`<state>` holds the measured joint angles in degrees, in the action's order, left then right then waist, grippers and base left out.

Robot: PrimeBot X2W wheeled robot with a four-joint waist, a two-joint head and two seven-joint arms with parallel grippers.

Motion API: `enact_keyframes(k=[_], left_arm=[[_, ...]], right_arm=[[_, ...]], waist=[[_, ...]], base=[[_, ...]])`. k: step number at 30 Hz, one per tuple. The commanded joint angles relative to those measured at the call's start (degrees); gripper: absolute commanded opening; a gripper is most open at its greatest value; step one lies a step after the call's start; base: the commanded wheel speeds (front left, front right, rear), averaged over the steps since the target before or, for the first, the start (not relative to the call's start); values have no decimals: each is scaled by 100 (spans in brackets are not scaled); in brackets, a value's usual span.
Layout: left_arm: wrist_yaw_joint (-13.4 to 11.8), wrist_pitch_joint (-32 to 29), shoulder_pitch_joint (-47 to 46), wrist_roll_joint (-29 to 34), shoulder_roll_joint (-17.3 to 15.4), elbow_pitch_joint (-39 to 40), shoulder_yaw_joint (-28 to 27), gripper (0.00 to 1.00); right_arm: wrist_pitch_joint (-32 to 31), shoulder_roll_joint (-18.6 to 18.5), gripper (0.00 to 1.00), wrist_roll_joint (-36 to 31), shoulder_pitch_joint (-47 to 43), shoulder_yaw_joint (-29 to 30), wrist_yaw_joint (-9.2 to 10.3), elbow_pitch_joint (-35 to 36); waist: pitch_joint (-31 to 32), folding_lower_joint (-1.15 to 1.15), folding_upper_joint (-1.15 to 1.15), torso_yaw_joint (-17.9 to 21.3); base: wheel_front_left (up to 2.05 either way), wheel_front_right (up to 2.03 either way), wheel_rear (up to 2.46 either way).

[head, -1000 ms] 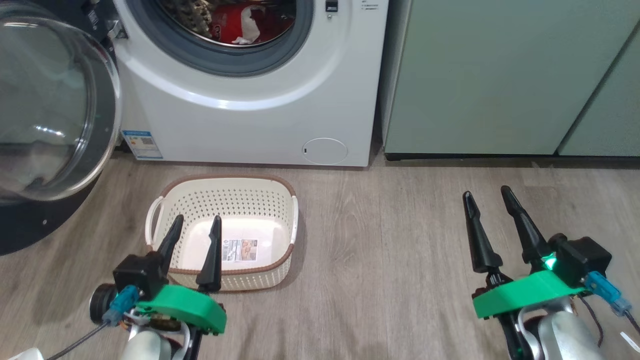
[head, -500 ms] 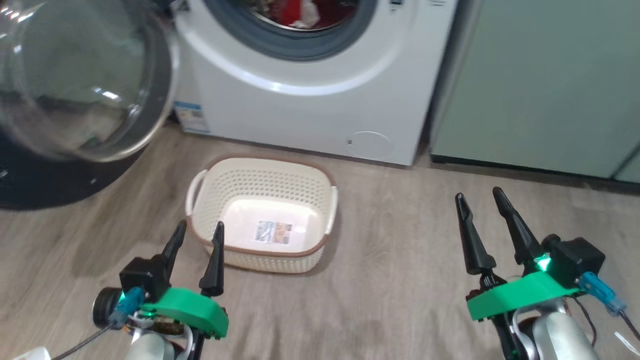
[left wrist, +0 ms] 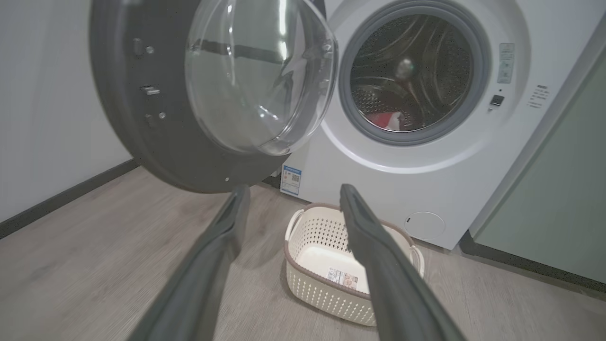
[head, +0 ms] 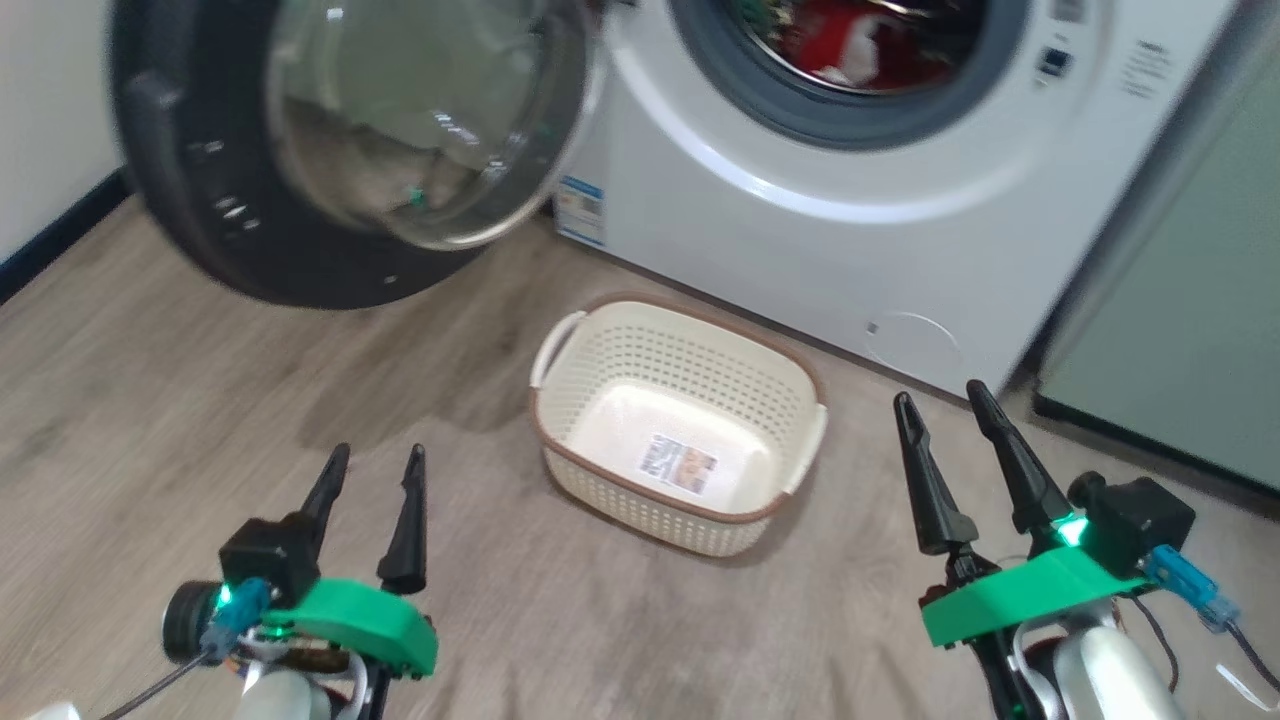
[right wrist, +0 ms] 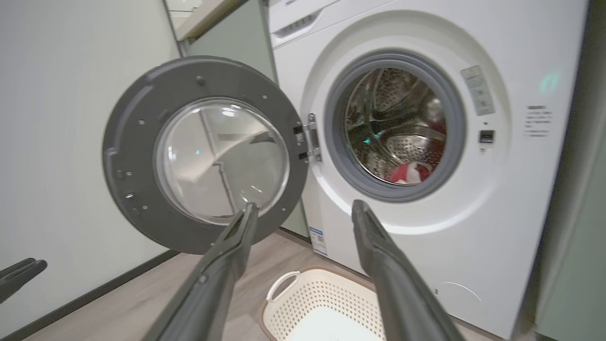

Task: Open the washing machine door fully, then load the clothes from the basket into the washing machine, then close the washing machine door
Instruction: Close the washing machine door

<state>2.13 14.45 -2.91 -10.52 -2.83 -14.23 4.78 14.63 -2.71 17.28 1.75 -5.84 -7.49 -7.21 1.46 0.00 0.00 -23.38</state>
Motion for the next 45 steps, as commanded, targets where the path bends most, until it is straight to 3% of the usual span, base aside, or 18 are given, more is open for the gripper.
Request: enact_keyframes(k=[1, 15, 45], left_arm=[[-6, 55, -102, 50, -5, 198, -234, 100], [-235, 55, 146, -57, -5, 725, -703, 100], [-296, 55, 140, -135, -5, 744, -718, 100]], right_arm=[[37, -17, 100, 53, 153, -129, 0, 180], [37, -17, 100, 90, 794, -731, 0, -158], [37, -17, 100, 111, 736, -670, 0, -165]], waist=[[129, 0, 0, -441], [-94, 0, 0, -606], [-23, 0, 0, -559]], base=[[0, 0, 0], [0, 0, 0], [0, 0, 0]])
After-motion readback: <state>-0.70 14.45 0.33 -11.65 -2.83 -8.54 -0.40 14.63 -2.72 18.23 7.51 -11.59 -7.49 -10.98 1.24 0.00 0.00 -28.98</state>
